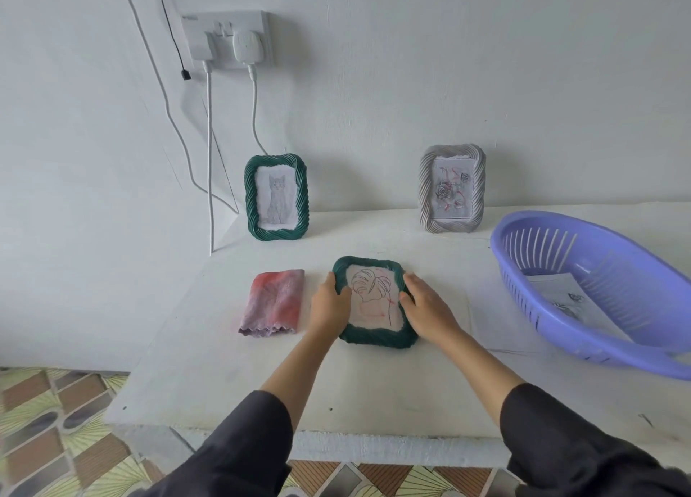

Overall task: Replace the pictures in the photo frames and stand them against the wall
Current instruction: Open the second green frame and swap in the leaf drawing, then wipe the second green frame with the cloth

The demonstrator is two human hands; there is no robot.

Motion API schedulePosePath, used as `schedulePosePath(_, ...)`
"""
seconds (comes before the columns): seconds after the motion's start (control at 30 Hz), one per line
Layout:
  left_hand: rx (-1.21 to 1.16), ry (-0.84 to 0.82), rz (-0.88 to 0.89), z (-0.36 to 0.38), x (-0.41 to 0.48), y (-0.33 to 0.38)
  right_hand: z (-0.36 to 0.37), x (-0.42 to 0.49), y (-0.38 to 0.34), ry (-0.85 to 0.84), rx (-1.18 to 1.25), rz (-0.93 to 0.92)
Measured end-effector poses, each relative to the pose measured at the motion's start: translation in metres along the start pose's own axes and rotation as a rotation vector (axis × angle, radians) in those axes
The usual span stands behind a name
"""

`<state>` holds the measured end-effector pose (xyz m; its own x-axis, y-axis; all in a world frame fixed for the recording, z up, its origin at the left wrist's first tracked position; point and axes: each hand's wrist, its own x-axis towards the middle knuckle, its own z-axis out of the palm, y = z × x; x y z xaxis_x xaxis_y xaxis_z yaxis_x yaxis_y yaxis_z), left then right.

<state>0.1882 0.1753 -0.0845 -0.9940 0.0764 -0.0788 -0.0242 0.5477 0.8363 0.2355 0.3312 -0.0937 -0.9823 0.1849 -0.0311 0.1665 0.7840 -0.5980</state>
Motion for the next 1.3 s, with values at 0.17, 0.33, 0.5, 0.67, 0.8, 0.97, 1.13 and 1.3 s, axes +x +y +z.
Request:
schedulePosePath(0.17,0.281,0.006,0.106,0.013,-0.002,-0.013,0.005,-0.002,0.010,0.018,-0.131,-0.017)
schedulePosePath(0.33,0.340,0.024,0.159,0.016,0.003,-0.020,0.008,-0.003,0.010,0.048,-0.162,-0.002)
schedulePosePath(0.5,0.347,0.077,0.161,0.006,0.003,-0.017,0.008,-0.005,0.011,0.067,-0.181,0.007)
schedulePosePath(0.67,0.534,0.392,-0.196,-0.042,0.017,-0.023,0.008,-0.005,0.009,0.067,-0.178,0.020)
schedulePosePath(0.8,0.495,0.134,-0.424,-0.065,0.025,-0.022,0.008,-0.005,0.008,0.063,-0.176,0.021)
schedulePosePath(0.97,0.420,0.102,-0.391,-0.073,0.021,-0.020,0.007,-0.003,0.011,0.051,-0.107,0.023)
schedulePosePath(1.13,-0.047,-0.031,-0.408,-0.088,0.006,0.002,-0.003,-0.005,0.003,0.115,0.145,0.060)
schedulePosePath(1.3,-0.415,-0.151,-0.286,-0.064,-0.004,0.051,-0.014,-0.009,-0.052,-0.059,0.684,0.050)
